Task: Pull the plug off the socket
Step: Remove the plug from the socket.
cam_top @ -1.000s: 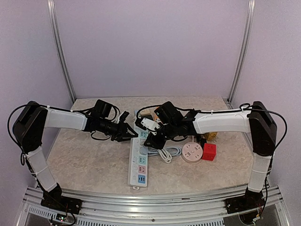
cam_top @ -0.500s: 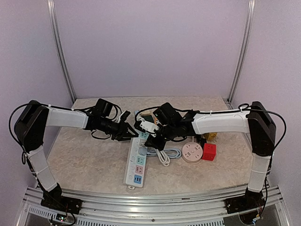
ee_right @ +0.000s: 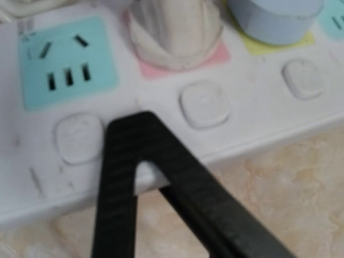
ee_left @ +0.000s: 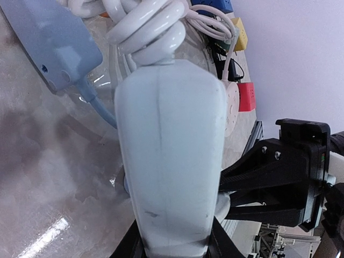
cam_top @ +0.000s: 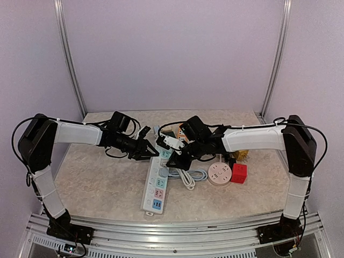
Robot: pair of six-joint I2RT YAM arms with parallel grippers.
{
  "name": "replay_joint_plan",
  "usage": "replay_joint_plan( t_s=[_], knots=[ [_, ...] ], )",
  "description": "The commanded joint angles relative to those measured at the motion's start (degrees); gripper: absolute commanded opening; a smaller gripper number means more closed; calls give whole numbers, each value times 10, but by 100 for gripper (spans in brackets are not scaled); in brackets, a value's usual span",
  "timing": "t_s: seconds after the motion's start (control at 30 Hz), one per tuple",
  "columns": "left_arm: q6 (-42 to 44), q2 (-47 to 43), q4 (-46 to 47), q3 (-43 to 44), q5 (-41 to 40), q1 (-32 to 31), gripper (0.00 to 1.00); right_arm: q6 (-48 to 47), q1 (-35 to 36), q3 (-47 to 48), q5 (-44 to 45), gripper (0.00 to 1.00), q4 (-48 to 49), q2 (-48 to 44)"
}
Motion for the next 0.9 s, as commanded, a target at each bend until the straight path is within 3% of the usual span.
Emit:
replay_joint_plan(
  t_s=[0.0, 0.27, 0.87],
  knots=[
    [19, -4, 15, 31, 76, -18, 0, 25, -10, -4, -32, 0, 37, -19],
    [14, -1, 11, 30, 65, -12, 0, 33, -7, -30, -4, 0, 59, -28],
    [-2, 7, 1, 24, 41, 9, 0, 26, 66, -88, 157, 0, 97, -66]
  ],
)
